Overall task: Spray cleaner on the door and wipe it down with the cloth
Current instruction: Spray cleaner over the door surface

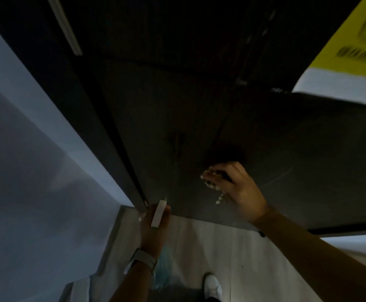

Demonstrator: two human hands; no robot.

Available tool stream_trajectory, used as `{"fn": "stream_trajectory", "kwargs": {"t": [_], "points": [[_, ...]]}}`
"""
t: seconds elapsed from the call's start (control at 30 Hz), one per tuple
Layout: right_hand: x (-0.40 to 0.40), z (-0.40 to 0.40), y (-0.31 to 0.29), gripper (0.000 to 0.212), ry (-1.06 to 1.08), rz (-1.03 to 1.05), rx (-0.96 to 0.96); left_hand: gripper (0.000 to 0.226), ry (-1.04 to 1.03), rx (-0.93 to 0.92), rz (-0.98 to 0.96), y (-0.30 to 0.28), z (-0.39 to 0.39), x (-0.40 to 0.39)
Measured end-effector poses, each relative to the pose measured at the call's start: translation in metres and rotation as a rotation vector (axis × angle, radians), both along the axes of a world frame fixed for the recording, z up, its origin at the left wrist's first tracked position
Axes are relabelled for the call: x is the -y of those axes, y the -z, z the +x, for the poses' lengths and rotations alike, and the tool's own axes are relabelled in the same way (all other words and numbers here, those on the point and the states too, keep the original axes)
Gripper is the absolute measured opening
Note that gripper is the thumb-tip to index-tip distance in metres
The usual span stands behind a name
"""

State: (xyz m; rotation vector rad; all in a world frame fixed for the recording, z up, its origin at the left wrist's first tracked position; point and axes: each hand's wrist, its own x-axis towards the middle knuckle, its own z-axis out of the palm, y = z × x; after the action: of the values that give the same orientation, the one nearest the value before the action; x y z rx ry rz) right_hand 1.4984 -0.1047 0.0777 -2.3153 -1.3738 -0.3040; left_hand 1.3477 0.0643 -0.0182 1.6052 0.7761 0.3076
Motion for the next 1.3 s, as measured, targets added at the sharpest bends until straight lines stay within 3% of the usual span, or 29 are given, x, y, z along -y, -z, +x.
{"fn": "stream_trajectory", "kwargs": {"t": [0.07,0.13,0.17,0.27,0.4,0.7,0.97,1.1,1.3], "points": [[-0.003,-0.001,0.024,0.022,0.060,0.021,-0.065,0.018,-0.041,-0.032,-0.045,0.036,-0.004,-0.001],[-0.005,-0.001,0.041,0.059,0.109,0.049,-0.089,0.020,-0.065,-0.055,-0.066,0.065,-0.009,-0.002],[-0.007,-0.001,0.045,0.065,0.126,0.054,-0.099,0.023,-0.061,-0.072,-0.067,0.074,-0.011,-0.001],[-0.010,-0.001,0.055,0.034,0.139,0.086,0.024,0.026,-0.047,-0.121,-0.109,0.092,-0.015,-0.002],[-0.013,-0.001,0.054,0.033,0.124,0.148,0.059,0.030,-0.083,-0.109,-0.121,0.094,-0.016,-0.006],[0.029,-0.026,-0.004,0.030,0.220,0.188,0.103,0.035,0.058,0.152,0.016,0.006,-0.026,0.014],[0.145,-0.010,-0.099,0.025,0.370,0.260,0.282,0.009,0.235,0.239,-0.069,-0.115,0.014,0.091],[0.171,0.011,-0.107,0.026,0.392,0.291,0.309,0.018,0.250,0.268,-0.053,-0.141,0.047,0.124],[0.174,0.030,-0.098,0.020,0.417,0.345,0.281,0.010,0.247,0.251,-0.069,-0.148,0.075,0.153]]}}
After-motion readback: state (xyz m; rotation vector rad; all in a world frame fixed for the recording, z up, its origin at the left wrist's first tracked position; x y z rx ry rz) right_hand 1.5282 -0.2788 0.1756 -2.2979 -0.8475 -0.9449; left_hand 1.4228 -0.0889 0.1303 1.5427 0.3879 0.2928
